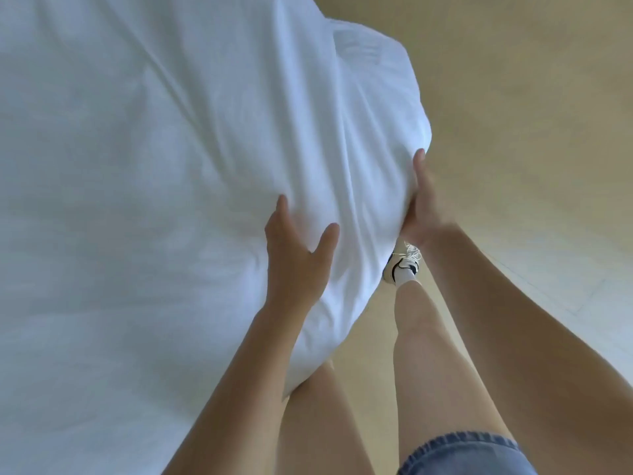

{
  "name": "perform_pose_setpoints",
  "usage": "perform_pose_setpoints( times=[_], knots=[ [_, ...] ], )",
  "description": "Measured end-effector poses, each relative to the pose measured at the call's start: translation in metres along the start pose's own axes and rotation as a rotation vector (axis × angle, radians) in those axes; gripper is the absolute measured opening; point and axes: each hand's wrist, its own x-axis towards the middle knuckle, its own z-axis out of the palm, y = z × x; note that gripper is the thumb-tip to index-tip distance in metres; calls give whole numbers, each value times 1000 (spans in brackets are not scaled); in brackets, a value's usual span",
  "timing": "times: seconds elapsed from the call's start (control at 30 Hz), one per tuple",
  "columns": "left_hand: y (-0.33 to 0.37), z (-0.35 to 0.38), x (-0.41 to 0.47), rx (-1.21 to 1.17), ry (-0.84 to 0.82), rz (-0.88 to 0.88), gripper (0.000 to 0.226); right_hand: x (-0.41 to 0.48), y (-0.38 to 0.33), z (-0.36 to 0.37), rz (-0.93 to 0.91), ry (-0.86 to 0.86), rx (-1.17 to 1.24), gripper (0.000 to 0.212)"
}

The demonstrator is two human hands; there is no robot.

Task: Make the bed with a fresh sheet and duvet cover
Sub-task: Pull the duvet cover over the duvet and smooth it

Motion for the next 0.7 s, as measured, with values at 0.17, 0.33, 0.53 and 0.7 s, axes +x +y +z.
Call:
perform_pose_setpoints(
  times=[0.17, 0.33, 0.53, 0.7],
  knots=[
    [80, 28, 31, 29, 136, -66, 93, 37, -69, 24, 41, 51, -160, 81],
    [128, 45, 52, 106, 242, -107, 94, -59, -71, -5, 5, 189, -127, 19],
    [110, 83, 64, 391, -2, -440, 108, -40, -33, -72, 414, 244, -349, 33],
    [109, 92, 88, 337, 61, -441, 101, 40, -94, -83, 391, 132, -164, 47]
  ],
)
